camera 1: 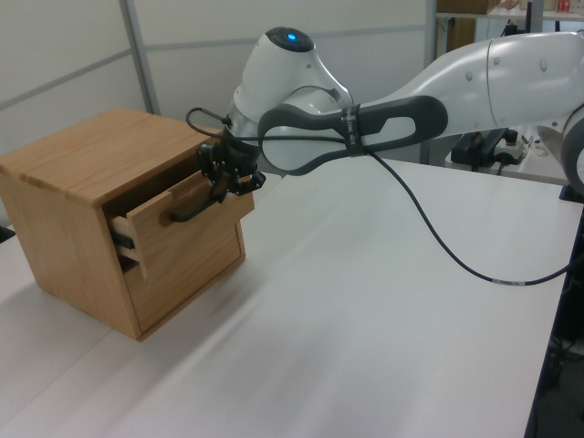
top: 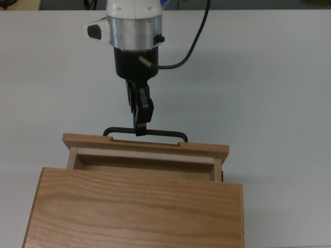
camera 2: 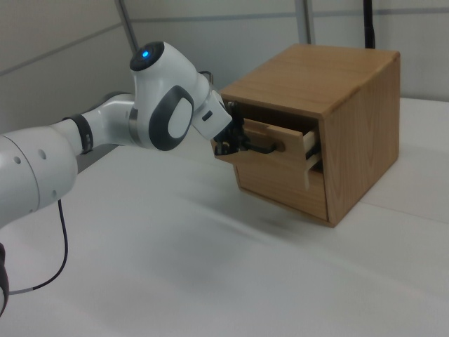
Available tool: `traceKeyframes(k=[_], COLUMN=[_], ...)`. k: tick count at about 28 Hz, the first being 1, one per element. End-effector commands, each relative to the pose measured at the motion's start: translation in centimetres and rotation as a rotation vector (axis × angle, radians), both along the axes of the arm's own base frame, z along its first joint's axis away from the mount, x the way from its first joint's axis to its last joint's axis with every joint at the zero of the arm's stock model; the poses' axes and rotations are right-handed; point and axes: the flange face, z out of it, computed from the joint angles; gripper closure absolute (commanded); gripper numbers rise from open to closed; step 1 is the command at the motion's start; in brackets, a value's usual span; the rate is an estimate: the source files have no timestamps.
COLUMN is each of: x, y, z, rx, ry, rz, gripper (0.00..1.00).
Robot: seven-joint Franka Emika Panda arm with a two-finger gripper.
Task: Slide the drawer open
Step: 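Pull the handle outward, sliding the upper drawer out of the cabinet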
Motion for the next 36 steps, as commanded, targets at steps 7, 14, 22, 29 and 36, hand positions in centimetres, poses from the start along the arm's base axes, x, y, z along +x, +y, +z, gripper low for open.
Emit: traceKeyframes(k=[7, 14, 22, 29, 36], x=[-2.6, -3.6, -5.0, -6.5, -8.1], y=[0.1, 0.1, -0.1, -0.3, -0.7], z=[-1.0, -1.7, -1.2, 0.2, 1.5], rx=[-0.056, -0.079, -0.094, -0.106, -0.115], ry=[0.173, 0.278, 0.362, 0.409, 0.460], rz=[0.014, 0.026, 0.018, 0.010, -0.004], gripper=[1.00, 1.00, 1.00, 1.00, 1.00])
